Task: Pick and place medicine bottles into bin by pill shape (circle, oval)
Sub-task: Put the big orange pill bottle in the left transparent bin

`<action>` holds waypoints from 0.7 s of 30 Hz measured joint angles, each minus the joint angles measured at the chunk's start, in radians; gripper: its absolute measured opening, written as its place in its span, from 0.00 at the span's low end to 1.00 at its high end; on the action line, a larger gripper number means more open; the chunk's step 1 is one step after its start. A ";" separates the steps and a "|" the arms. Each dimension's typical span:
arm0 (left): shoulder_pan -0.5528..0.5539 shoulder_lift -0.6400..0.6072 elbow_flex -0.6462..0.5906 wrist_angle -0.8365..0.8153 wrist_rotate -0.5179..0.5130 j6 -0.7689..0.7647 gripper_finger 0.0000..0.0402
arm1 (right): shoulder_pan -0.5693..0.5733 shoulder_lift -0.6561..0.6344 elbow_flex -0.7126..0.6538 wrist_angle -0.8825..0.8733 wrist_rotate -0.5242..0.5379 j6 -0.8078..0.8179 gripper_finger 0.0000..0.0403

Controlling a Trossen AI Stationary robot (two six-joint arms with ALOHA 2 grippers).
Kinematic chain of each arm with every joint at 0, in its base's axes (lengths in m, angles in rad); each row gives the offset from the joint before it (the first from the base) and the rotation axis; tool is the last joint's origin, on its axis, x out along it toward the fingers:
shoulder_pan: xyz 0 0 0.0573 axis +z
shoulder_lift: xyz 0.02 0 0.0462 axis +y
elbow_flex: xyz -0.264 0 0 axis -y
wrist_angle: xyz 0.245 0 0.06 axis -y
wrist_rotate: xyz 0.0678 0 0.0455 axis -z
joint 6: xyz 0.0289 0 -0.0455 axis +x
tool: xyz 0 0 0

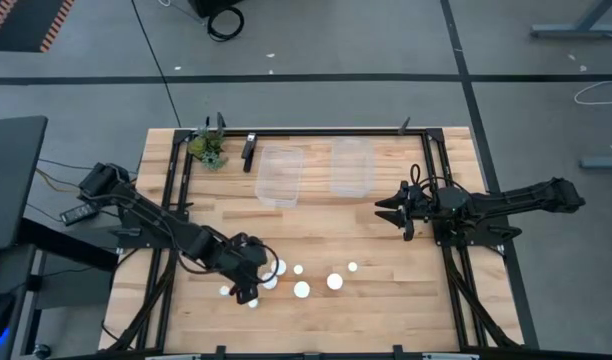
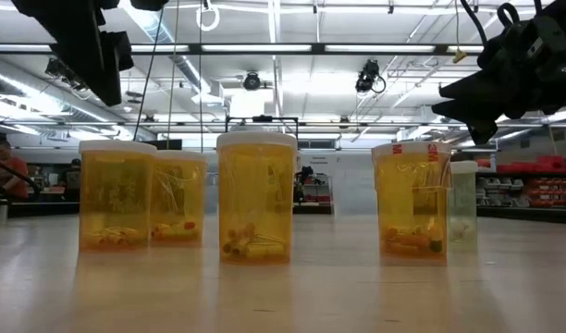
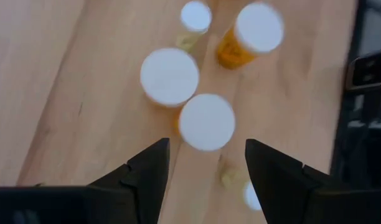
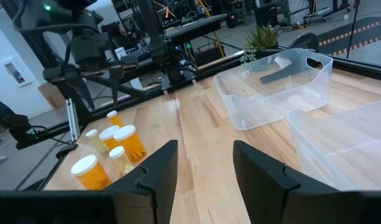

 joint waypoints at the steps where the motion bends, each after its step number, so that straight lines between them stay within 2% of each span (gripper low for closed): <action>1: 0.000 0.007 0.004 -0.004 0.004 0.008 0.55 | 0.000 0.000 0.000 0.000 0.000 0.000 0.40; 10: 0.005 0.023 0.005 -0.020 0.054 0.236 0.55 | 0.000 0.000 0.000 0.000 0.000 0.000 0.40; 15: 0.032 0.027 0.005 -0.028 0.009 0.200 0.55 | 0.000 0.000 0.000 0.000 0.000 0.000 0.40; 21: 0.047 0.047 0.005 -0.005 0.011 0.147 0.57 | 0.000 0.000 0.000 0.000 0.000 0.000 0.40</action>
